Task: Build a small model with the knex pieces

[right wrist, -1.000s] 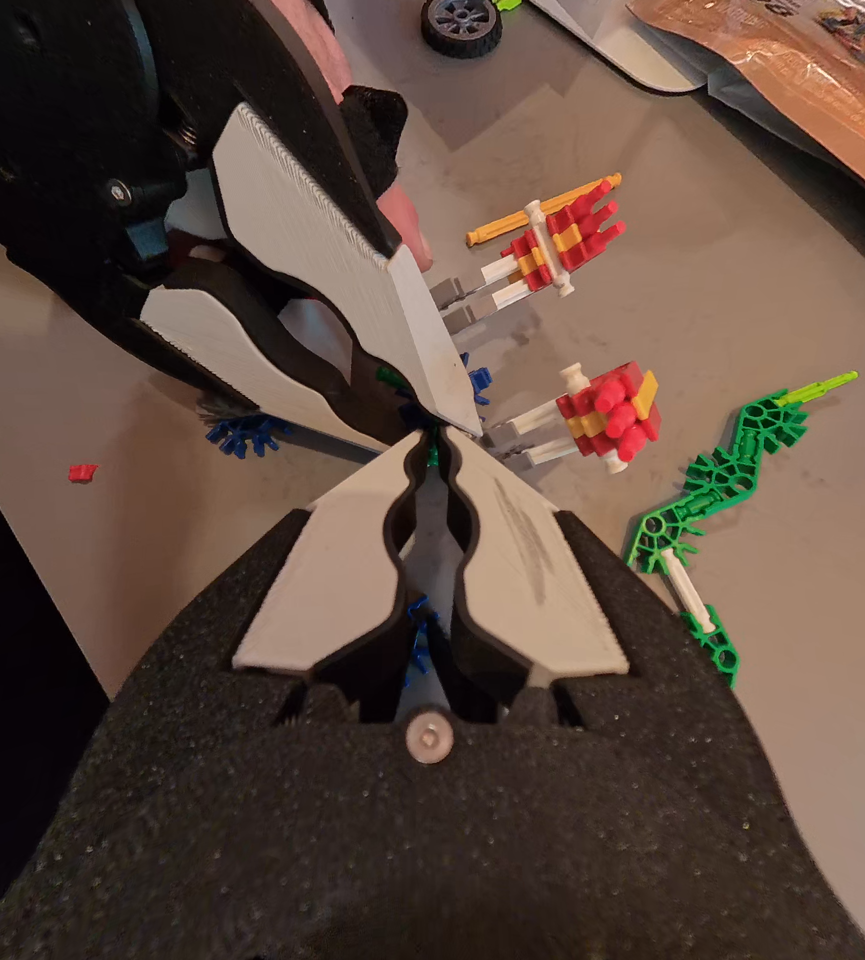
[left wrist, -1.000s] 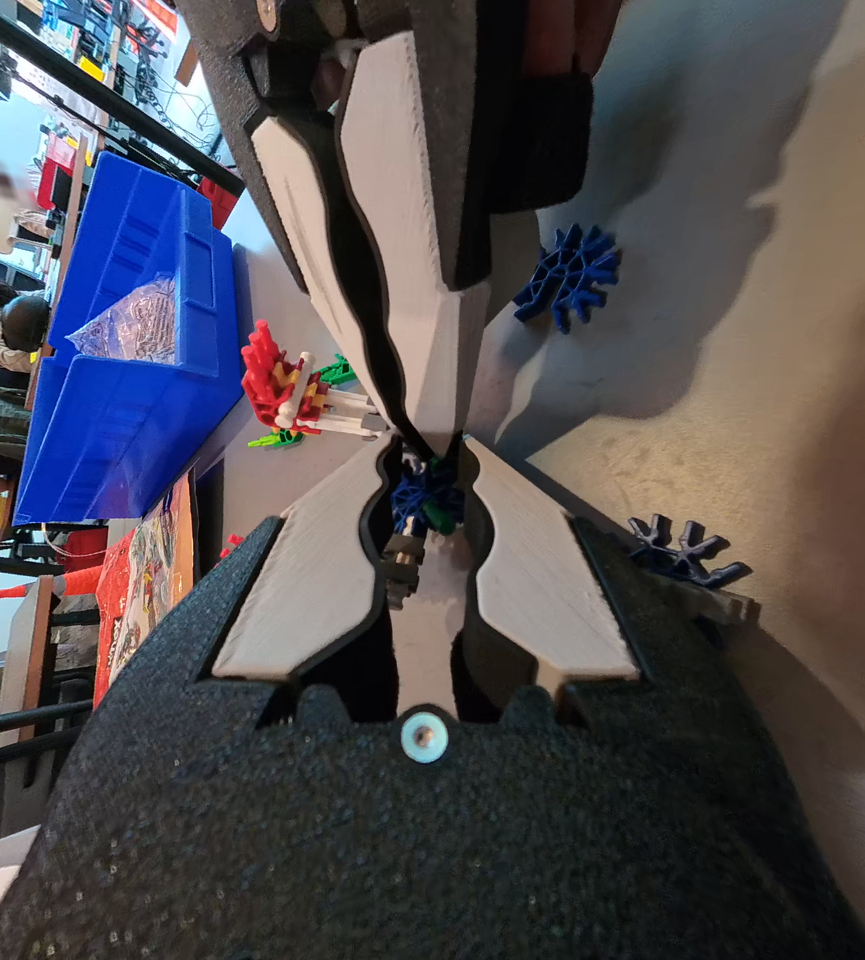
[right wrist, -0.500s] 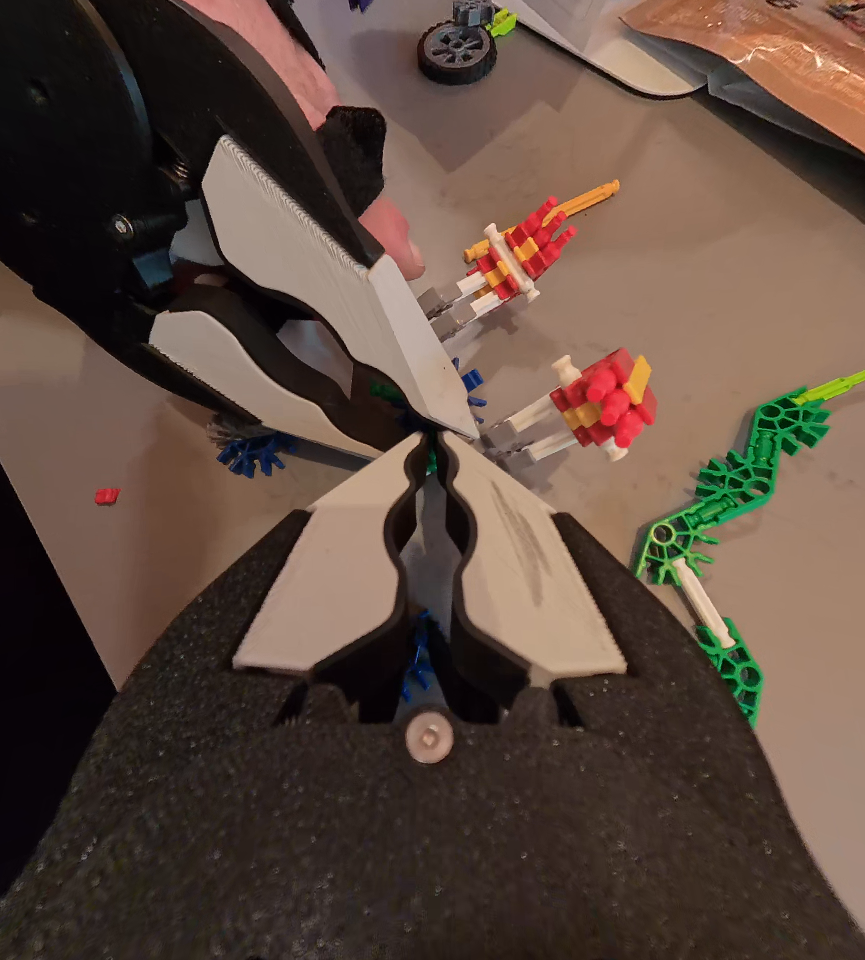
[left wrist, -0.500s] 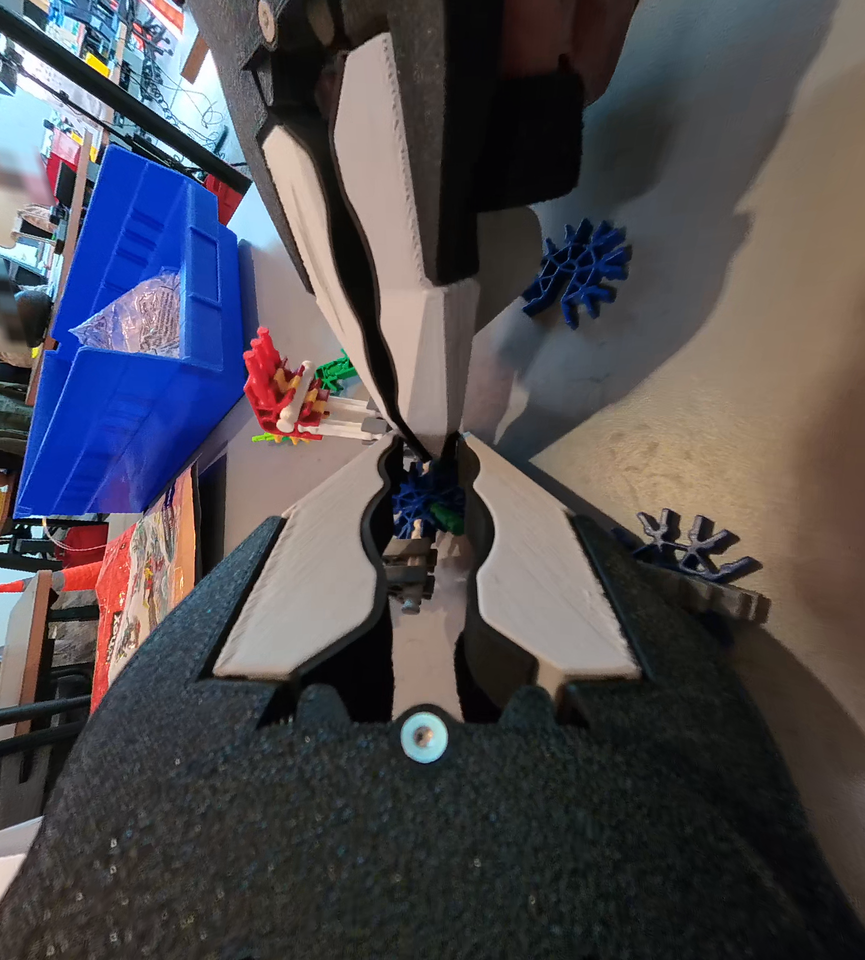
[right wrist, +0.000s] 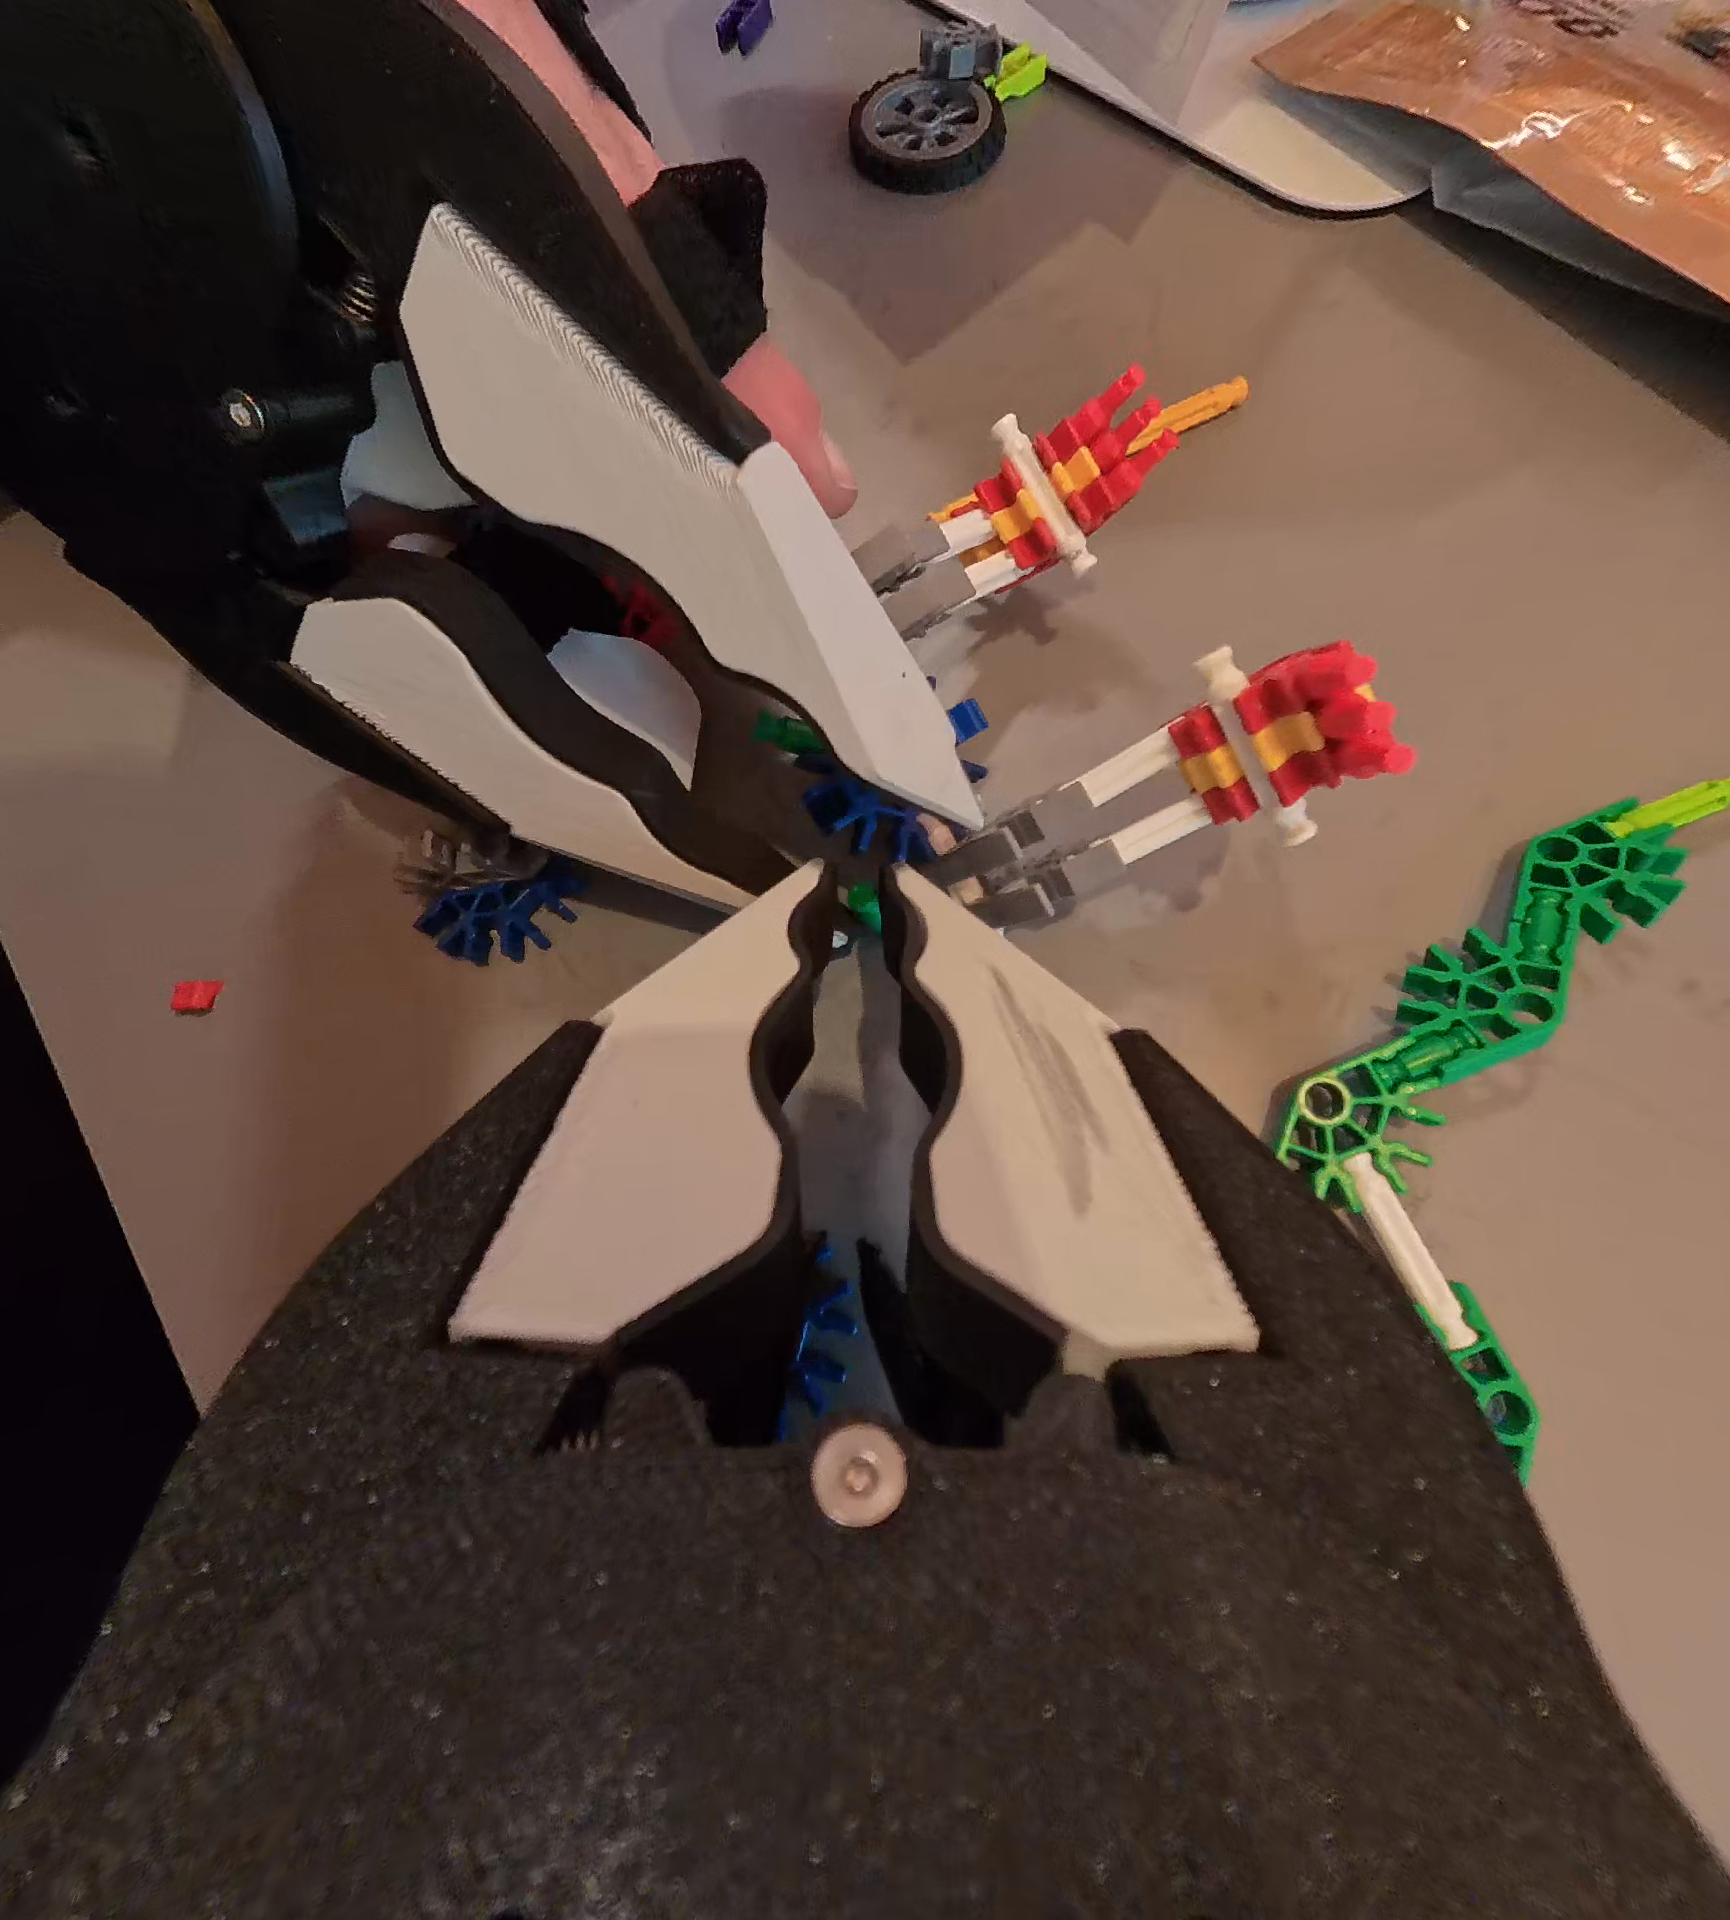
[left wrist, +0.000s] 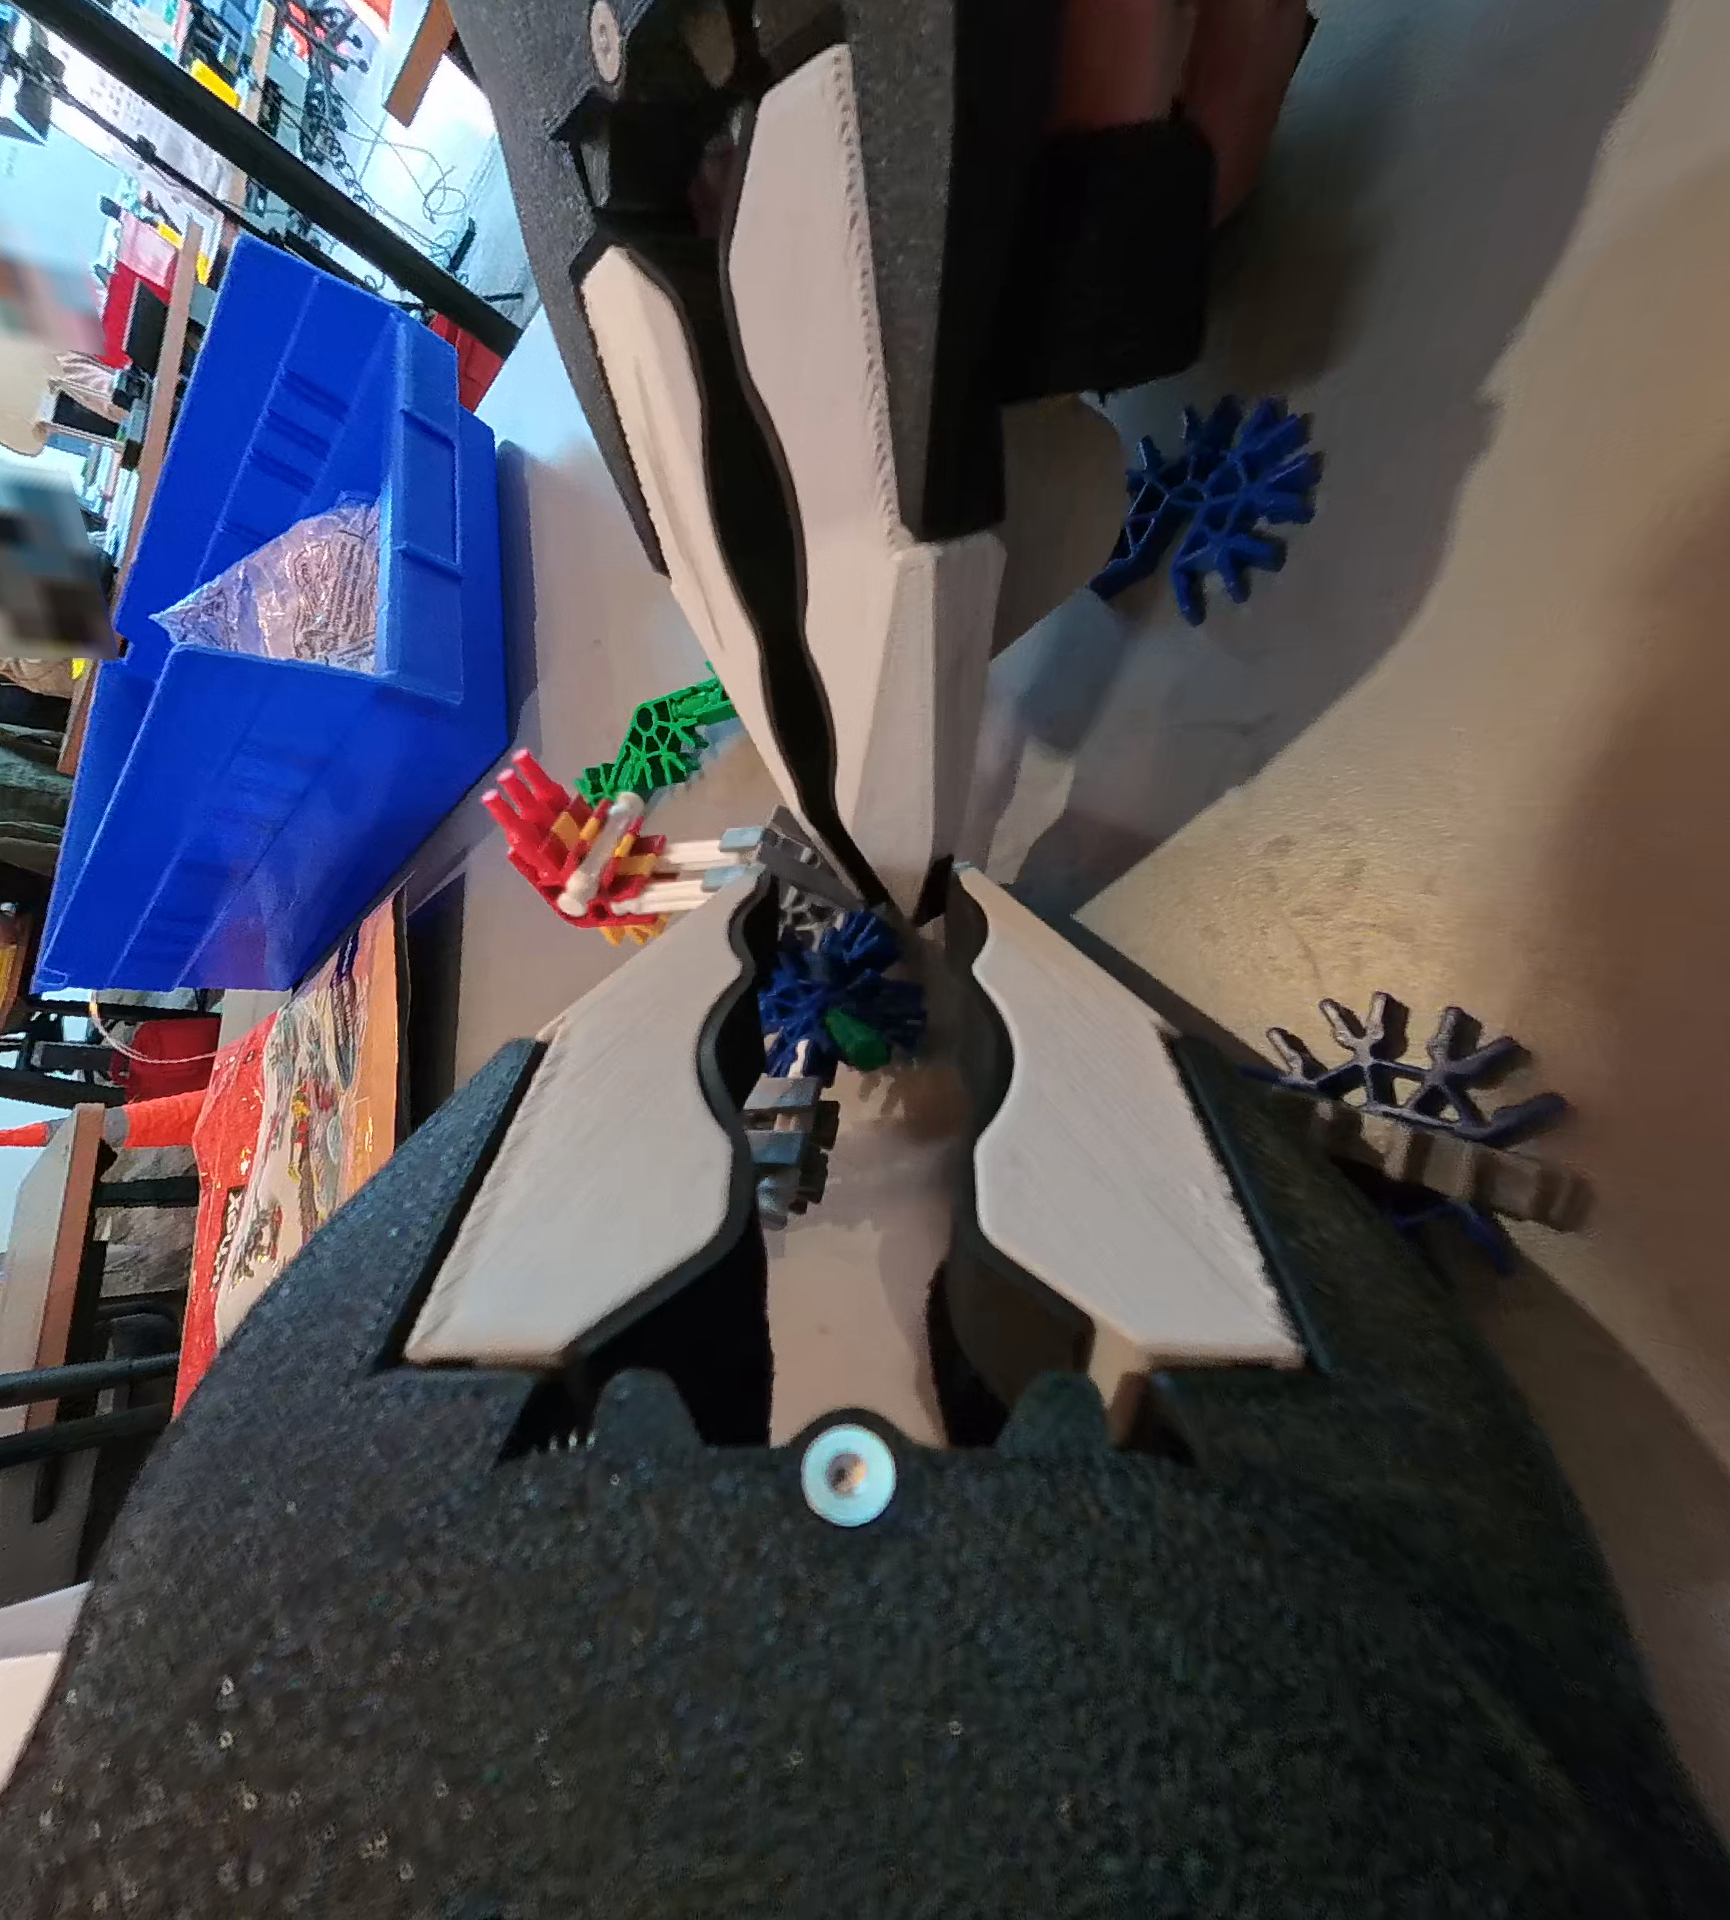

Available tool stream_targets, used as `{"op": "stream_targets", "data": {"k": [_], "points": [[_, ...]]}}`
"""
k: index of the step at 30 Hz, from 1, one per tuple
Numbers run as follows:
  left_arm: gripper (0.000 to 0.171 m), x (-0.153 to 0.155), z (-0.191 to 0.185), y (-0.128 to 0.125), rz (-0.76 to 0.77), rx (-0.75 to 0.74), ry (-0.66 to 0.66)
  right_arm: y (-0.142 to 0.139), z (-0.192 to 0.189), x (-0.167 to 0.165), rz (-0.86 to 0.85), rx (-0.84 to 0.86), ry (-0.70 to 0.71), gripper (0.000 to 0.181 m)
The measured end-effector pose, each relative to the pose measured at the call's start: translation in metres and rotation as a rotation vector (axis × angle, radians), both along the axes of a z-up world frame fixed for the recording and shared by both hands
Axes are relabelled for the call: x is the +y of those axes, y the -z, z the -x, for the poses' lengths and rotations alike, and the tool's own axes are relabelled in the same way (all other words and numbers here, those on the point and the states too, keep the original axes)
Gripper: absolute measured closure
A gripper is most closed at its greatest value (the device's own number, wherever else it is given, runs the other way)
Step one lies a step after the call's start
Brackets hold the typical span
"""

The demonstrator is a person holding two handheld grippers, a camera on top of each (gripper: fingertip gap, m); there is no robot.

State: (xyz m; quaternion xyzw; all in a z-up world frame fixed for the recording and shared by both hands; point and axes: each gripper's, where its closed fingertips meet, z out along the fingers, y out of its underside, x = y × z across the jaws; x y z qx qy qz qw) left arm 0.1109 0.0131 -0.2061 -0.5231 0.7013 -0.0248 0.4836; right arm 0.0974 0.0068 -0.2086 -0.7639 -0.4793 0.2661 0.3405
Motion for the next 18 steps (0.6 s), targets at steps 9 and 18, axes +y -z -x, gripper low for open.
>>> {"op": "stream_targets", "data": {"k": [9,18], "points": [[0.141,0.001,0.005,-0.004,0.01,-0.006,-0.02,-0.008,-0.013,0.001,-0.007,0.007,0.015,0.173],[0.14,0.002,0.013,-0.007,0.022,0.008,-0.04,0.005,-0.022,-0.005,-0.039,-0.088,0.004,0.172]]}}
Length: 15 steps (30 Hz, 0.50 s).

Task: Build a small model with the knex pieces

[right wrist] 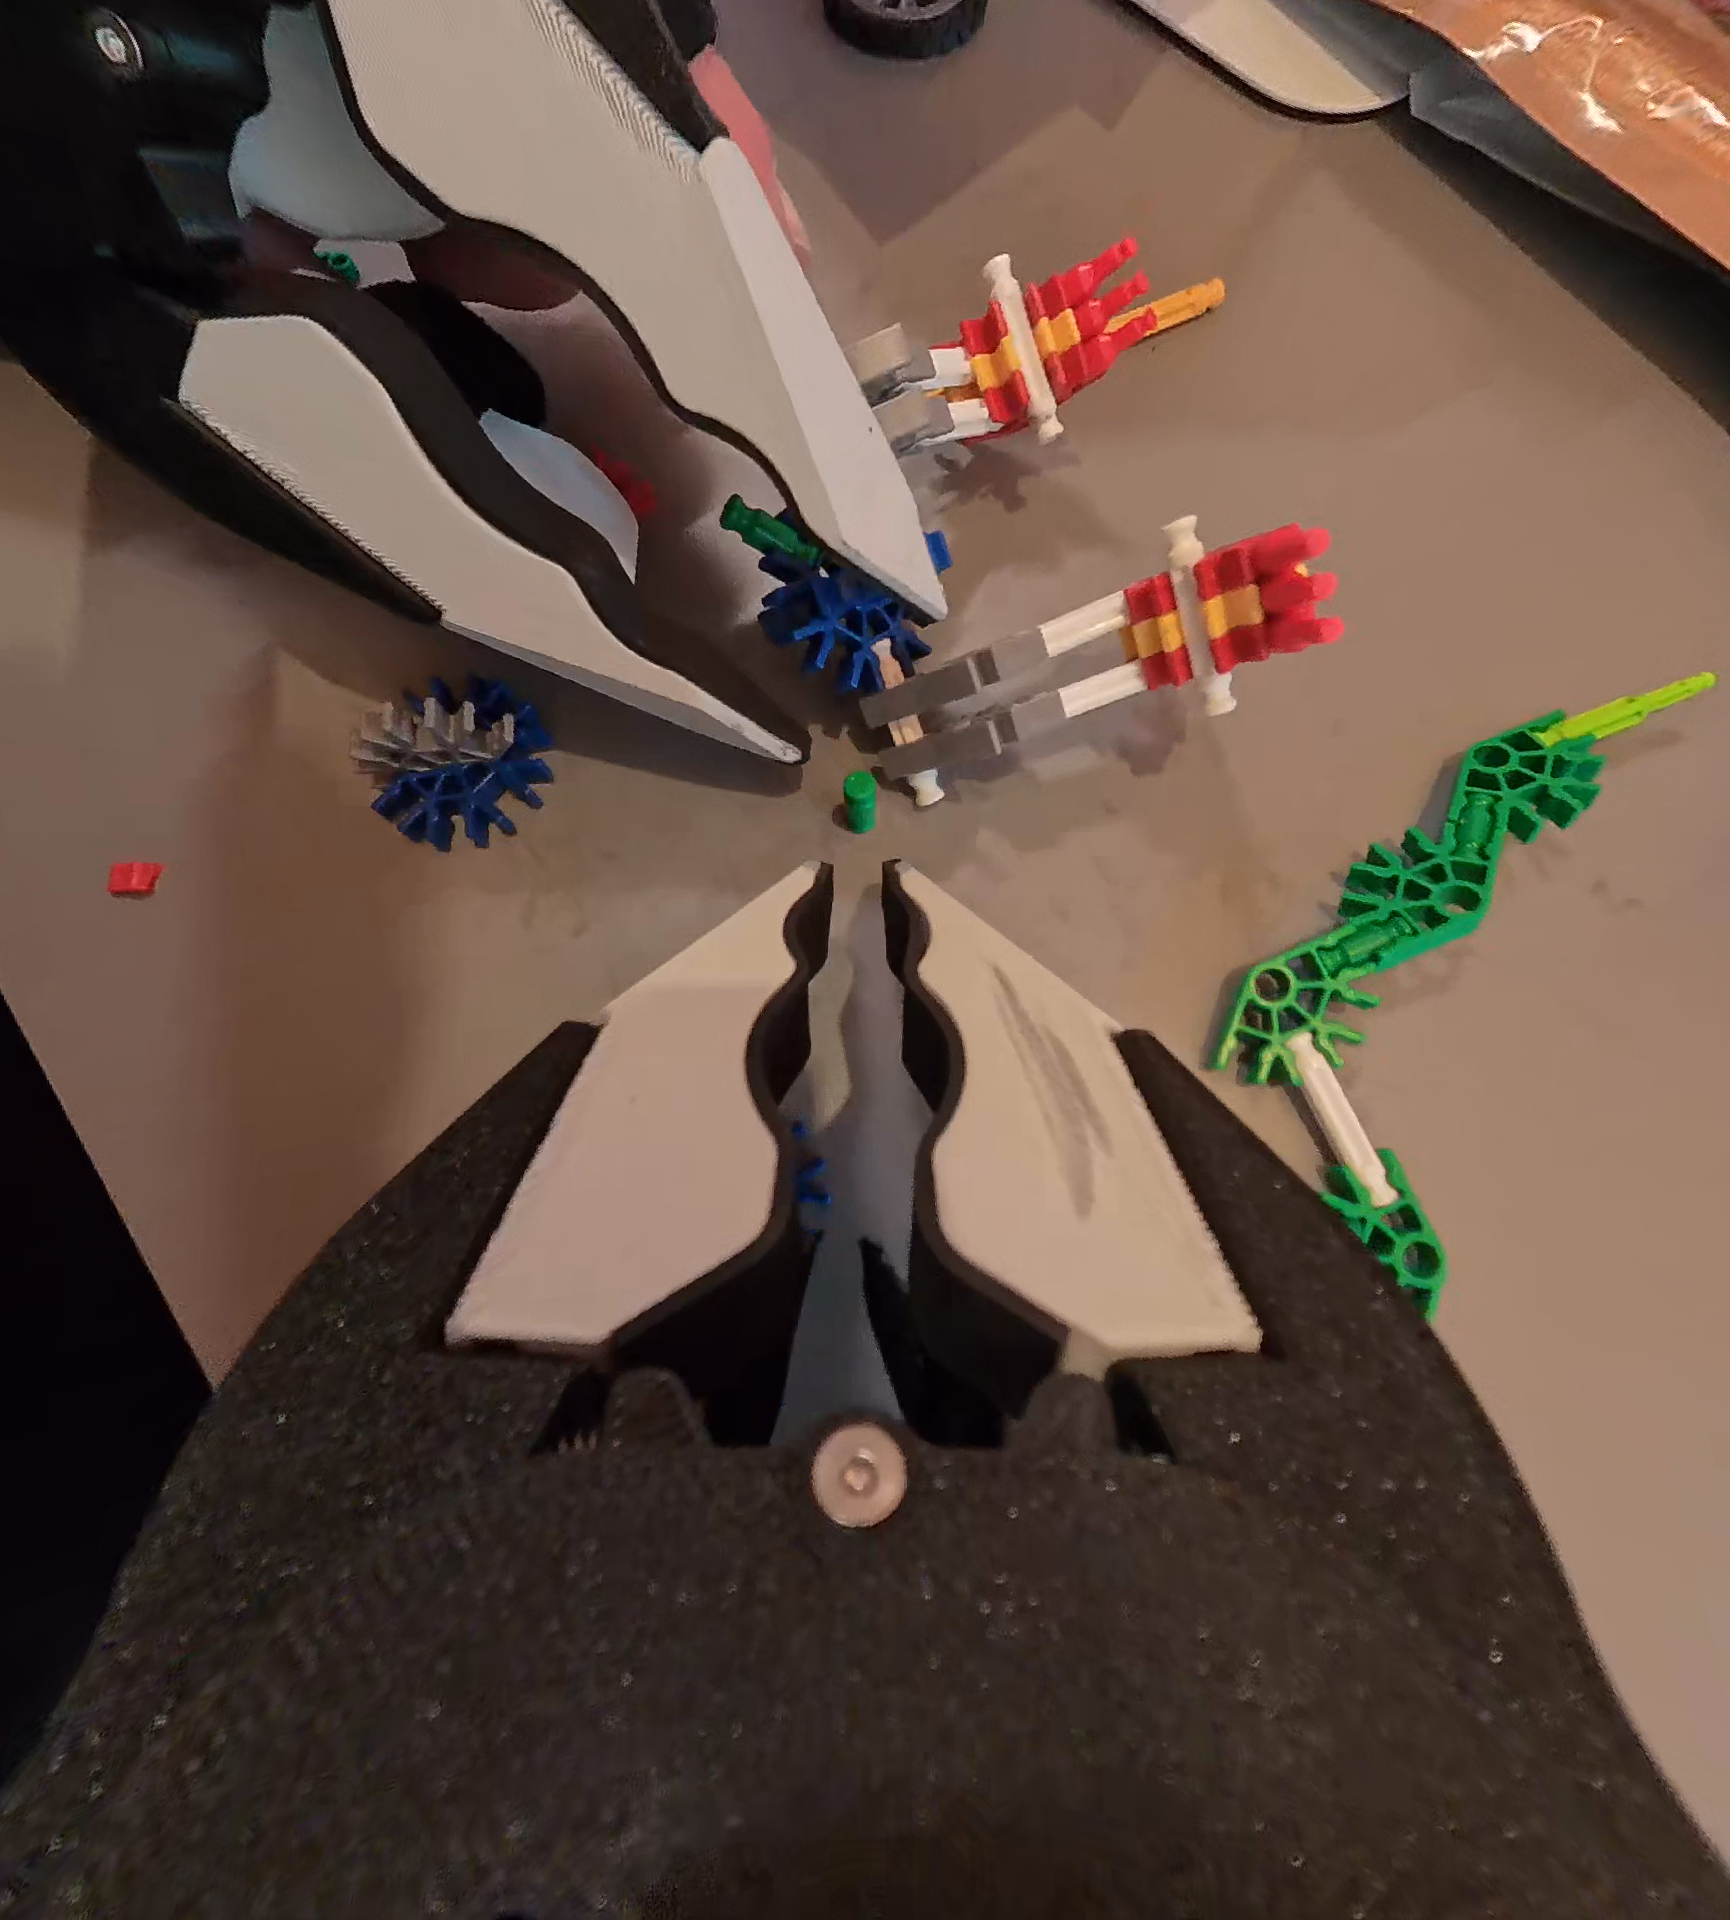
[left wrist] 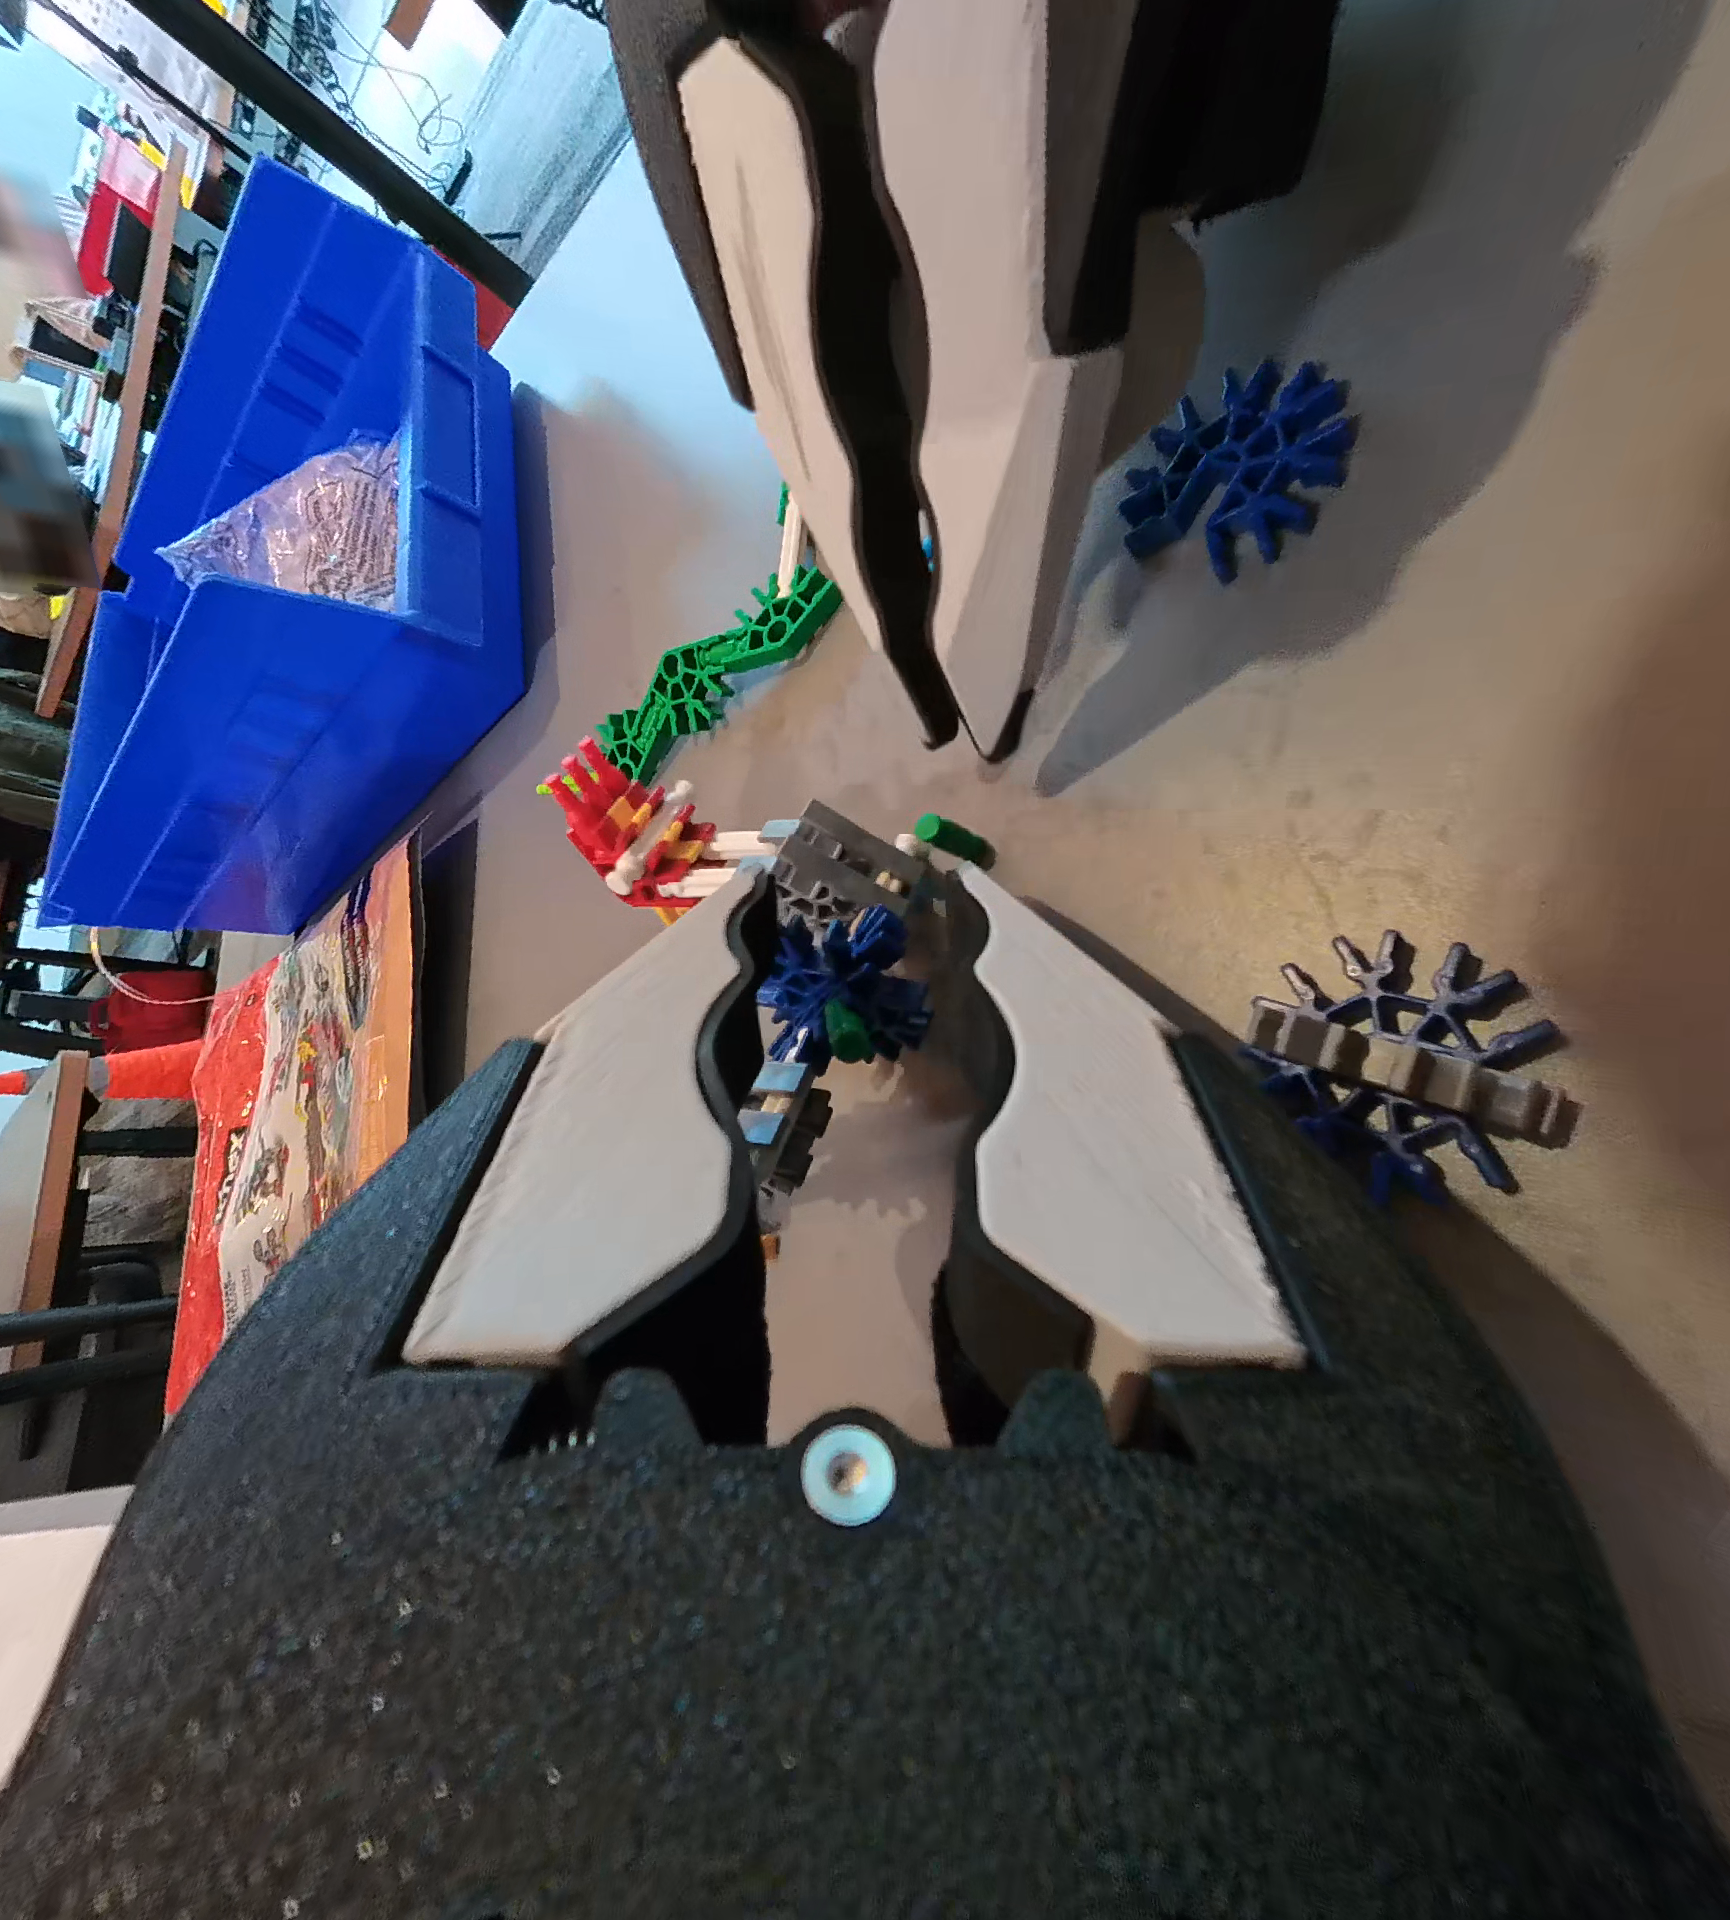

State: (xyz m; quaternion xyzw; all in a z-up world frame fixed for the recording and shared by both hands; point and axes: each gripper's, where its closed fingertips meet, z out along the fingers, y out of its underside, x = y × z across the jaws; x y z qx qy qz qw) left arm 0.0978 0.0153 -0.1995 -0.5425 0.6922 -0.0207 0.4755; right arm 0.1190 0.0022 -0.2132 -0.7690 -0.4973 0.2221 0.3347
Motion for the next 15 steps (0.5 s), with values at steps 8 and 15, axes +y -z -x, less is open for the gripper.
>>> {"op": "stream_targets", "data": {"k": [8,15], "points": [[0.14,0.003,0.004,-0.001,0.003,-0.001,-0.017,0.005,0.015,0.007,-0.009,-0.024,-0.022,0.169],[0.139,0.005,0.007,-0.002,0.01,-0.004,-0.021,0.004,0.021,0.008,0.003,0.005,-0.024,0.175]]}}
